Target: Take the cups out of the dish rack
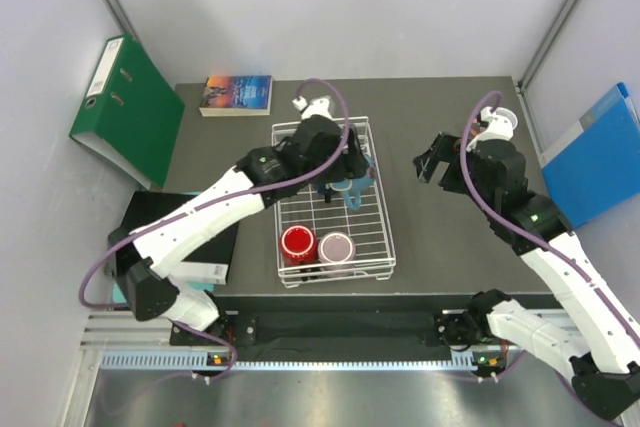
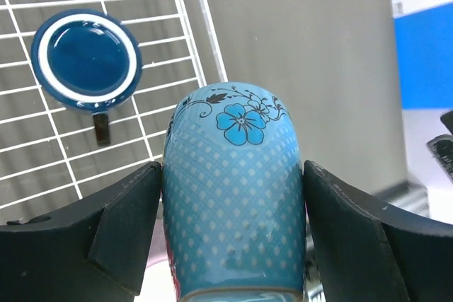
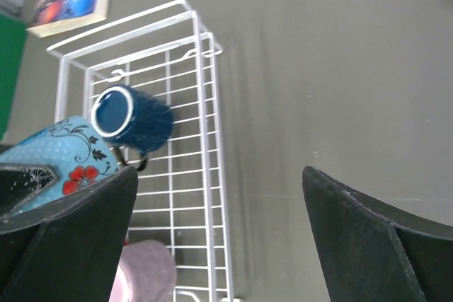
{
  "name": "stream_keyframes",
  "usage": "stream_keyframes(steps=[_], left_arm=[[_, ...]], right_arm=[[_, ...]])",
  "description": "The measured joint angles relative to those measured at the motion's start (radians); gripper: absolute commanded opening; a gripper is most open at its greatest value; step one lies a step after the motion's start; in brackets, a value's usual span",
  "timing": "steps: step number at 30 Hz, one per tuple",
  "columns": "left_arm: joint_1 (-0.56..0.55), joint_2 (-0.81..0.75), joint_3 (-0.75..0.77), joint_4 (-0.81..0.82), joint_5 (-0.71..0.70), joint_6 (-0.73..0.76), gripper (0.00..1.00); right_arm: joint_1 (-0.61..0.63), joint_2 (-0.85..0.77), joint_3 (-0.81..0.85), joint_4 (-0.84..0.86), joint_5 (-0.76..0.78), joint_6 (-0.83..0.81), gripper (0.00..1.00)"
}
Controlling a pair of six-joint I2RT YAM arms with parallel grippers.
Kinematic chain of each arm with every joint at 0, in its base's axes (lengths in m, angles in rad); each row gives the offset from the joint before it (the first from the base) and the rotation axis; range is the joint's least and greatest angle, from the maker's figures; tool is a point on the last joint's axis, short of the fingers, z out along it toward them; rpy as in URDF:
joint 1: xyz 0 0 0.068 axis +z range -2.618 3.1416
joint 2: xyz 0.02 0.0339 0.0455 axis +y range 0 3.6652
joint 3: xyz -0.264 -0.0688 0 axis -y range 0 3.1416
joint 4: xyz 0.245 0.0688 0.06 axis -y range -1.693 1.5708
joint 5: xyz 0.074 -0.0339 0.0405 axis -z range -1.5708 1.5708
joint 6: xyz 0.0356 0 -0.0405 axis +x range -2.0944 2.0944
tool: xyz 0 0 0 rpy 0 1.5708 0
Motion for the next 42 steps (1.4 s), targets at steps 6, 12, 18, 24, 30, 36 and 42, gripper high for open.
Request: stream_keyframes(steps=[6,12,18,24,30,36,42], left_arm=[[0.151,-0.120,-0.173,0.132,0.212,-0.007,0.00],[0.267,-0.203,-0.344,0.326,0.438,-0.068,0.00],[0.323,-0.224,-0.461,0.481,0.609,-0.148,0.00],[0.323,-0.221,-0.460,0.475,0.643,-0.146,0.00],[0.320,-0.180,-0.455,0.382,0.627,-0.122,0.00],[0.313,-0.168,-0.472,0.354,0.633,-0.115,0.00],[0.312,-0.168,-0.472,0.362,0.647,-0.116,0.00]], right_arm=[[0.000,-0.004,-0.029,0.053,-0.070,0.012,0.99],[0.000,0.001,-0.066,0.099,-0.148,0.029,0.98],[0.000,0.010,-0.112,0.174,-0.259,0.057,0.98],[0.000,0.031,-0.117,0.192,-0.281,0.064,0.98],[0.000,0.045,-0.118,0.198,-0.282,0.064,0.98],[0.000,0.093,-0.166,0.290,-0.393,0.066,0.95],[0.000,0.198,-0.253,0.426,-0.589,0.103,0.94]])
